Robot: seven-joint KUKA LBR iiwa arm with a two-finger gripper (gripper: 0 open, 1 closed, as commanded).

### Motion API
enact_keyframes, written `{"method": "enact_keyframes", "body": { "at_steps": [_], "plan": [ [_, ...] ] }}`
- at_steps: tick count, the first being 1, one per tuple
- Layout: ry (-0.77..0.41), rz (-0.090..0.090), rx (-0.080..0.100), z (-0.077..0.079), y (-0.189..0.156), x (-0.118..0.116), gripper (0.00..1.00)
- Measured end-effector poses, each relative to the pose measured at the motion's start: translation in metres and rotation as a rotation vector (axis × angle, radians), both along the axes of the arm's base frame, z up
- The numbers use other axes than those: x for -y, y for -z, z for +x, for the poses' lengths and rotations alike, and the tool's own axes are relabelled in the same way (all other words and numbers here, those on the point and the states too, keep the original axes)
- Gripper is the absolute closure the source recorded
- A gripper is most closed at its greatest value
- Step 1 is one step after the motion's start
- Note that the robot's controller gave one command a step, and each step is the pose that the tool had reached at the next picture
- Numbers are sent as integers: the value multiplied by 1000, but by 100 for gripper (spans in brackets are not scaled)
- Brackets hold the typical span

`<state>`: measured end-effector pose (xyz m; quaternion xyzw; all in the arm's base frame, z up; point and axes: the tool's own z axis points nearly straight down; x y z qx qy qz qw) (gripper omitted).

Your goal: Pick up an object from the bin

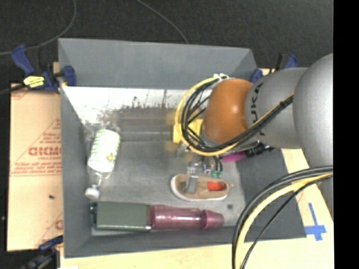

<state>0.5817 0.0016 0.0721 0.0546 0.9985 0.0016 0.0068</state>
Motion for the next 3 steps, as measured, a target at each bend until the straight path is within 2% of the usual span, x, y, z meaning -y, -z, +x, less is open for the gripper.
{"method": "enact_keyframes", "body": {
  "at_steps": [1,3],
  "plan": [
    [59,2,-3,-1,-3,0,100],
    [71,2,-1,-2,-5,1,100]
  ]
}}
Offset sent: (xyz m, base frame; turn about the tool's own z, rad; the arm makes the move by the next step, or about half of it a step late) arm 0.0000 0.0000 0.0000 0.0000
